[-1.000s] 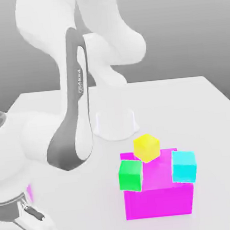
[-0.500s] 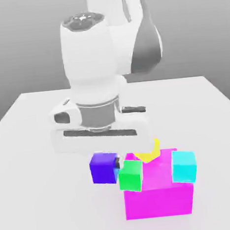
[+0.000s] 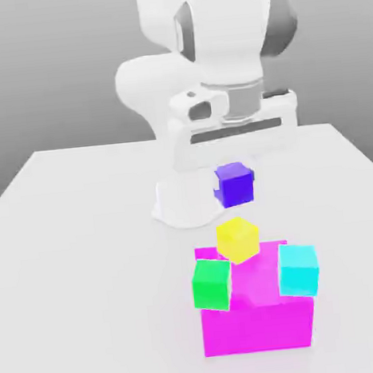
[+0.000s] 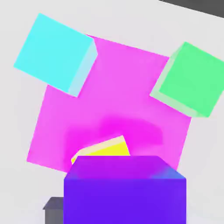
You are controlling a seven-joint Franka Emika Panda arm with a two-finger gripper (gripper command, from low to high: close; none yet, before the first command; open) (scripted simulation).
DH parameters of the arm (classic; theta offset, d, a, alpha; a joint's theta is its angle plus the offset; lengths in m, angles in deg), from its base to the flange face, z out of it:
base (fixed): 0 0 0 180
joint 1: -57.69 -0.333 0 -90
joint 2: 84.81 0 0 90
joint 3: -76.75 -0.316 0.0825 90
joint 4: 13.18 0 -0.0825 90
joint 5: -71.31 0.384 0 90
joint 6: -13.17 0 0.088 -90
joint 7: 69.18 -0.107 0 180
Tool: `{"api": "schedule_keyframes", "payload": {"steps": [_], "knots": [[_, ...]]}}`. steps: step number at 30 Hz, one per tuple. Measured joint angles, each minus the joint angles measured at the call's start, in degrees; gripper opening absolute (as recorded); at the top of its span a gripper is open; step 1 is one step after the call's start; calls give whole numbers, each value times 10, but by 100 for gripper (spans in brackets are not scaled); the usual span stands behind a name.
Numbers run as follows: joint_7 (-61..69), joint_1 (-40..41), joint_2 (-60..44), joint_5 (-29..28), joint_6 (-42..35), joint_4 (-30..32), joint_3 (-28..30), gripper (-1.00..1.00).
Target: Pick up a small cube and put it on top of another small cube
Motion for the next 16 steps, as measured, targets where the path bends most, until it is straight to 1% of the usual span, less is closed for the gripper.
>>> {"api": "schedule_keyframes", "payload": {"steps": [3, 4, 10, 11, 16], "knots": [[2, 1, -50, 3, 71, 21, -6, -100], [2, 2, -62, 4, 87, 25, -8, 100], [1, 2, -67, 3, 95, 28, -9, 100], [1, 2, -61, 2, 87, 25, -8, 100], [1, 2, 18, -1, -22, -4, -3, 100]]}}
